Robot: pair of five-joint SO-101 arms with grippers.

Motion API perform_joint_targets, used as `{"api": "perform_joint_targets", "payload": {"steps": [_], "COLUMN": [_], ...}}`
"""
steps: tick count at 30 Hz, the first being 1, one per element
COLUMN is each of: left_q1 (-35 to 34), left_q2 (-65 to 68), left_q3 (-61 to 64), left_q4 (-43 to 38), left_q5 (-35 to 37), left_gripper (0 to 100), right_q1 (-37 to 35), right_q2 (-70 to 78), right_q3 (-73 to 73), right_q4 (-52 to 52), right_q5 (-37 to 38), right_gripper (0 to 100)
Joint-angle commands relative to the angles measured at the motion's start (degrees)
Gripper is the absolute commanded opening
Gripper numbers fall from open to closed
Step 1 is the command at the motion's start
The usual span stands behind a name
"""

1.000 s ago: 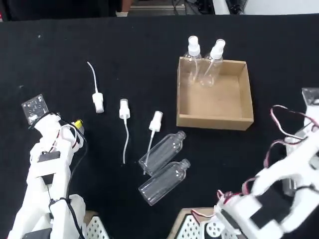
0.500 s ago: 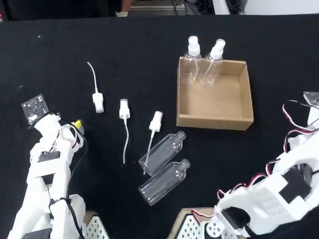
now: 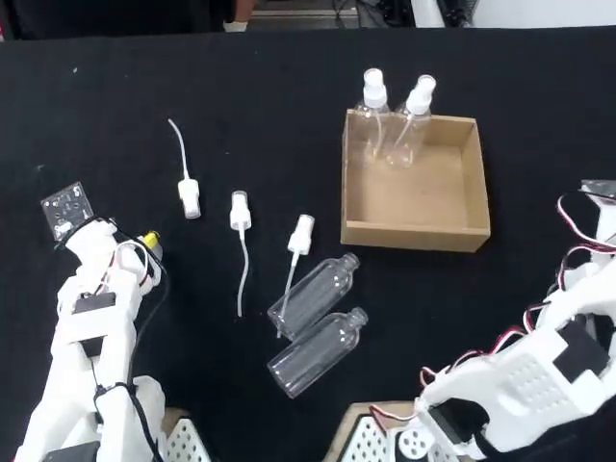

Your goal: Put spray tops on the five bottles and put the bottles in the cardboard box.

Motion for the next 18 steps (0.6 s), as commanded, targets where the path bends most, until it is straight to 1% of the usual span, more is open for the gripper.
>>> {"api": "perform_joint_targets", "payload": {"steps": [1, 5, 11, 15, 16, 18], "left_q1": [-0.1, -0.1, -0.1, 0.0, 0.0, 0.0], "left_q2": [-0.7, -0.7, -0.7, -0.7, -0.7, -0.7], "left_q3": [-1.2, -1.2, -1.2, -1.2, -1.2, -1.2], "left_q4": [-1.1, -1.1, -1.1, -1.1, -1.1, -1.1], "left_q5": [-0.2, -0.2, -0.2, -0.2, -0.2, -0.2], "left_gripper": [21, 21, 21, 21, 21, 21], "right_q1": [1.5, 1.7, 1.8, 1.2, 1.2, 1.2], "right_q2": [-0.5, 1.9, 9.0, 10.2, 10.1, 9.5], "right_q3": [-4.3, -5.2, -5.3, -5.3, -5.3, -6.1], "right_q4": [1.5, 1.3, -5.0, -5.0, -5.0, -5.0], "right_q5": [1.8, 2.0, 2.0, 2.0, 2.0, 2.0], "right_gripper": [23.0, 23.0, 23.0, 22.9, 22.0, 15.5]}}
